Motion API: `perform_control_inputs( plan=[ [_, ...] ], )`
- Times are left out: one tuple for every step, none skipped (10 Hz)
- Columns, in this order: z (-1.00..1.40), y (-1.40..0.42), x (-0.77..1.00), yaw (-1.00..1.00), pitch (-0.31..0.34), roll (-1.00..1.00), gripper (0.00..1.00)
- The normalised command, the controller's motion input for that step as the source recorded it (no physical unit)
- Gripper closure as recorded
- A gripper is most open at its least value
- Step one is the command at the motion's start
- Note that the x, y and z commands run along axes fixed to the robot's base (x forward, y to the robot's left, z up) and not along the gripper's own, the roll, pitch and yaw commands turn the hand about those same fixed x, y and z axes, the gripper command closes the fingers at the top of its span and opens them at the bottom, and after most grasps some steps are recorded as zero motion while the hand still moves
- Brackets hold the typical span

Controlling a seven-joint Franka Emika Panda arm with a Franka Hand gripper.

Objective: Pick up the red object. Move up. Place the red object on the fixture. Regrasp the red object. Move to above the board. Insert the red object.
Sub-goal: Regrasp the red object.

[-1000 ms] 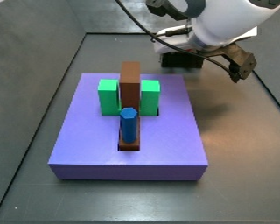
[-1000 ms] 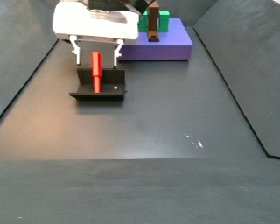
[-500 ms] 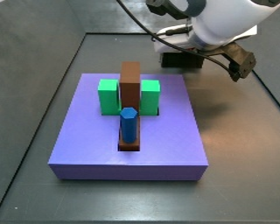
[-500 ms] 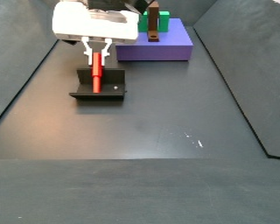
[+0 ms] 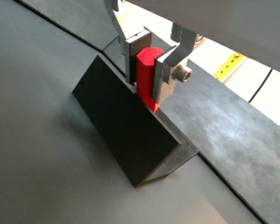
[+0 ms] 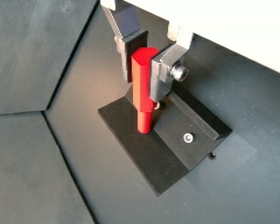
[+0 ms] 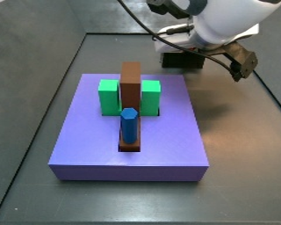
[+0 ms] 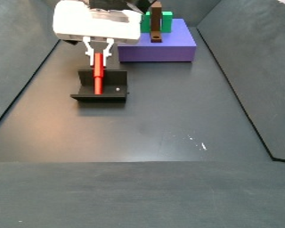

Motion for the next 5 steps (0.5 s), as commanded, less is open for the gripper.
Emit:
perform_control_inputs(
  plan=[
    [0.00, 0.00, 0.00, 0.00, 0.000, 0.00, 1.00],
    [0.00, 0.00, 0.00, 0.00, 0.000, 0.00, 1.00],
    [0.00, 0.00, 0.00, 0.00, 0.000, 0.00, 1.00],
    [0.00, 0.00, 0.00, 0.00, 0.000, 0.00, 1.00],
    [0.00, 0.00, 0.00, 0.00, 0.000, 0.00, 1.00]
  ],
)
